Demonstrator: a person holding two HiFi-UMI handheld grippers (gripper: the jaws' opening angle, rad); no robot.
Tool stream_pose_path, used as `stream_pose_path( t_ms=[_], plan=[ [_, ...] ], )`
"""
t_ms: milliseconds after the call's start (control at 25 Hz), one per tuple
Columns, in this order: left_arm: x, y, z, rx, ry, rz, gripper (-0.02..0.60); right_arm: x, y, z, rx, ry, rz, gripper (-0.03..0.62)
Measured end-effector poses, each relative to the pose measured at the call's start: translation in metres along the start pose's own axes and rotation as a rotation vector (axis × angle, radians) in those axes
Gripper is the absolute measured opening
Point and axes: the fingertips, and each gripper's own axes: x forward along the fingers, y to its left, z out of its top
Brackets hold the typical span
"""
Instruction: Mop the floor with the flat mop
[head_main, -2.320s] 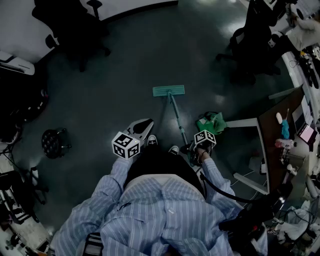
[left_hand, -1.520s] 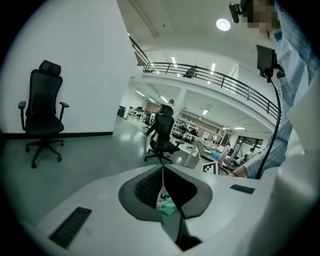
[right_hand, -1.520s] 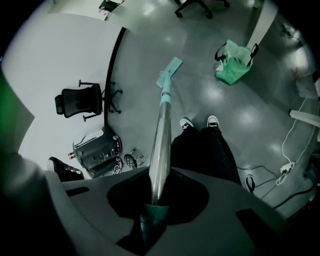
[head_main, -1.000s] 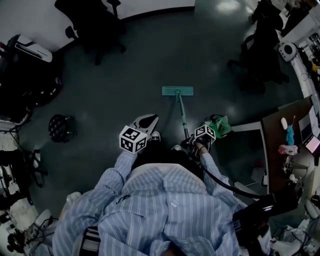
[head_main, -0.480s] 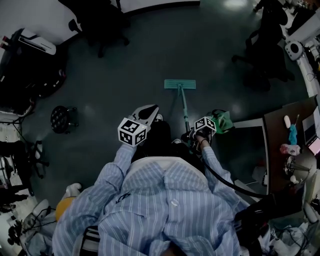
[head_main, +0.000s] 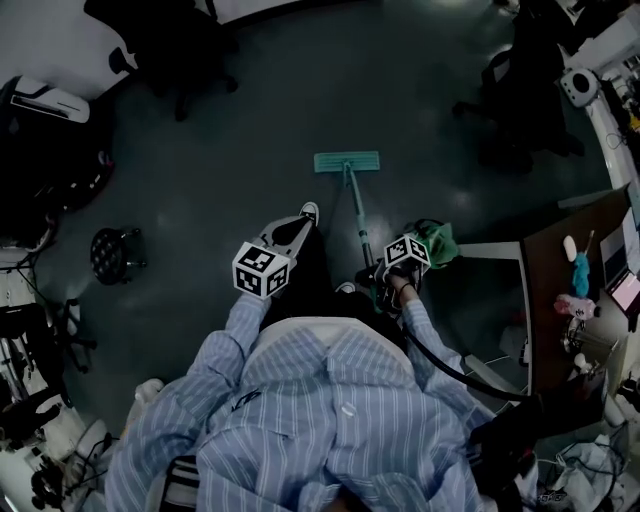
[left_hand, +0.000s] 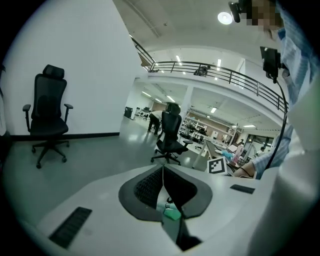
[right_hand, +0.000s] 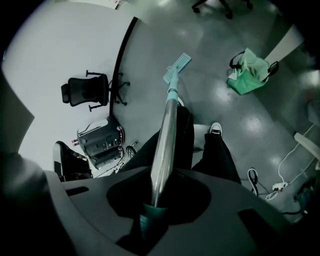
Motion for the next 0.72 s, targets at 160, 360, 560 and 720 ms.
stream_pose_path(
  t_ms=[160,360,560,720],
  plan=[
    [0.026,0.027,0.020,0.023,0.036,-0.033,0.008,-0.007,0.016,0.031,-0.006,0.003,-0.033,0.058],
    [0.051,0.085,0.044,-0.016,0.053,-0.036,0.008,-0.015,0.057,0.080,0.004,0.000,-0.044,0.058],
    [0.071,0.134,0.048,-0.051,0.092,-0.046,0.008,-0.019,0.097,0.140,-0.003,0.000,-0.069,0.058],
    [0.087,0.175,0.054,-0.076,0.108,-0.049,0.008,-0.018,0.135,0.195,0.000,-0.012,-0.065,0.058]
  ],
)
